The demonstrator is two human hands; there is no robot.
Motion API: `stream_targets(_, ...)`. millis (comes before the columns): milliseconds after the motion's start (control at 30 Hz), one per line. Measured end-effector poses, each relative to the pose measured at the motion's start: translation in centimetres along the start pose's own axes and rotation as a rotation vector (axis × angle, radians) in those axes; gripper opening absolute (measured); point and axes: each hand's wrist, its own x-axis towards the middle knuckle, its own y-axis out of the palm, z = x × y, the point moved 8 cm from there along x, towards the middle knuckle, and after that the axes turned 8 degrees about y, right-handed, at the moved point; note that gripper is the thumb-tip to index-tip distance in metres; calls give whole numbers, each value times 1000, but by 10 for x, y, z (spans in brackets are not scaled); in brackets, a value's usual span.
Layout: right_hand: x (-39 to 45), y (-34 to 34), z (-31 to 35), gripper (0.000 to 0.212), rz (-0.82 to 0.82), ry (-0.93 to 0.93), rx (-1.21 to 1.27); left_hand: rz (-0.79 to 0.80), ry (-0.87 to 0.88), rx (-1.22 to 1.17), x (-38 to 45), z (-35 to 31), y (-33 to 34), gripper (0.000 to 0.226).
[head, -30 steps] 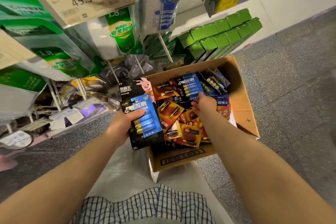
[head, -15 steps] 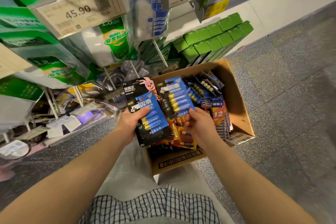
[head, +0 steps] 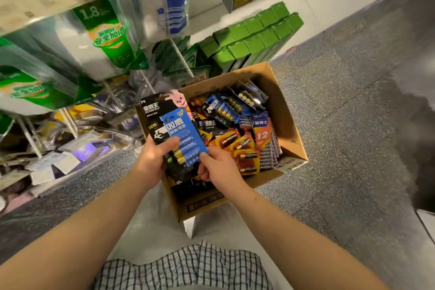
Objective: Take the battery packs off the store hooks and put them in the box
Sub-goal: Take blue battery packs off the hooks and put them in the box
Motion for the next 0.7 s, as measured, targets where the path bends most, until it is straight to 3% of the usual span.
stream_targets(33,1,-1,0,14,2,0,-3,-18,3,16,0,1,0,97)
stream_targets(133,6,-5,4,13,44,1,-73,-102,8,22,2,4,0,45)
stream_targets(167,8,-7,5,13,70,11,-101,-113,12,19,3,3,0,38)
stream_targets(267,20,-34,10,12,50,53,90,-108,17,8,8,-1,4,45)
stream_targets(400,54,-94,-6,16,-296,286,291,-164,-24,20,15,0,-7,56)
stream_targets(500,76,-97,-7,35,-297,361,293,-164,-51,41,17,4,-13,72)
stream_targets(567,85,-93,-5,47,-288,405,349,-156,-57,64,16,8,-15,60)
stream_targets(700,85,-85,-7,26,-254,515,397,-221,-107,87,14,17,-20,41)
